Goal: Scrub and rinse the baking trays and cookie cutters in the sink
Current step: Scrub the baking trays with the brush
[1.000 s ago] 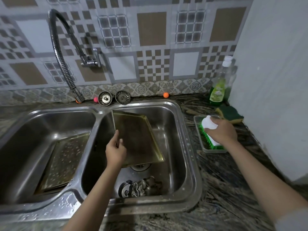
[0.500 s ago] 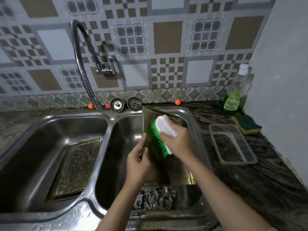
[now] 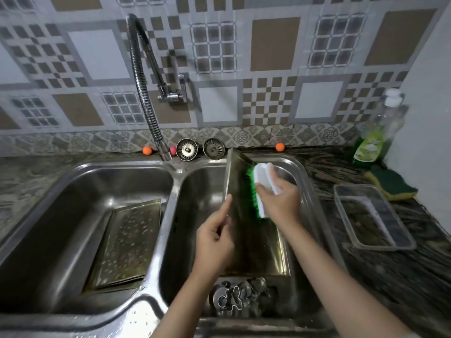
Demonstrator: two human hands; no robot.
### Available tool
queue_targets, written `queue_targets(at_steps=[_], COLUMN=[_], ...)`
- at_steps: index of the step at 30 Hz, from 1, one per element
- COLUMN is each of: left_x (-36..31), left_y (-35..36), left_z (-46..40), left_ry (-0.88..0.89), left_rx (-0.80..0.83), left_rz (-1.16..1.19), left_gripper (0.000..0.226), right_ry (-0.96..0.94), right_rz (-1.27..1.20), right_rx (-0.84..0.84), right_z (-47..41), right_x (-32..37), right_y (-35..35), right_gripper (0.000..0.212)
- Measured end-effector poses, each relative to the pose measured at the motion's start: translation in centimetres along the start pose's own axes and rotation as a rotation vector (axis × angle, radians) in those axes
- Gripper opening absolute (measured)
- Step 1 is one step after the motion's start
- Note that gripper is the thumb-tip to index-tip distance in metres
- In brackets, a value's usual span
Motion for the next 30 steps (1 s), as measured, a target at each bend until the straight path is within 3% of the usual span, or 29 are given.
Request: queue_targets(at_steps=[5, 7, 10, 13, 16, 19, 25, 30], left_x=[1.8, 1.8, 0.5, -0.3, 0.4, 1.3, 0.9, 1.9], left_y=[-1.7, -2.7, -0.5, 1.8, -0.3, -2.8, 2.1, 0.4], left_z=[-1.9, -2.8, -2.2, -1.3, -3.0, -4.3, -2.0, -2.7], left_ry=[-0.116, -0.109, -0.087, -0.048, -0.106, -0.125, -0.121, -0.167], left_rx=[-0.12, -0.178, -0.049, 0.016, -0.118, -0.244, -0.008, -0.12], left_rz=[0.048, 0.031, 0.07, 0.06, 0.176, 0.169, 0.124, 0.15], left_gripper=[0.048, 0.047, 0.047, 0.048, 0.047, 0.047, 0.047, 0.048], right_ry=[-0.21, -0.156, 0.05, -0.006, -0.16, -0.276, 0.008, -0.174], right_rz=[-0.007, 0.055, 0.077, -0.006, -0.023, -0.039, 0.064, 0.083], right_rx=[0.273, 0.23, 0.051, -0.029, 0.183, 0.273, -0.064, 0.243], right_z=[7.7, 6.0, -0.2, -2.6, 3.6, 8.5, -2.5, 4.5], right_x=[0.7, -1.6, -2.6, 2.0, 4.6, 2.9, 1.1, 3.2], right_y=[1.2, -0.3, -1.3, 0.2, 2.9, 1.8, -0.9, 2.5], right_gripper=[0.062, 0.061, 0.057, 0.054, 0.058, 0.063, 0.057, 0.06])
Point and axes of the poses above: each hand's wrist, its own z-axis away from the middle knuckle, its own y-axis out of the palm, x = y × z, the point moved 6 cm from there along -z, towards the middle knuckle, and after that the axes turned 9 degrees about -x, right-handed, at the moved point
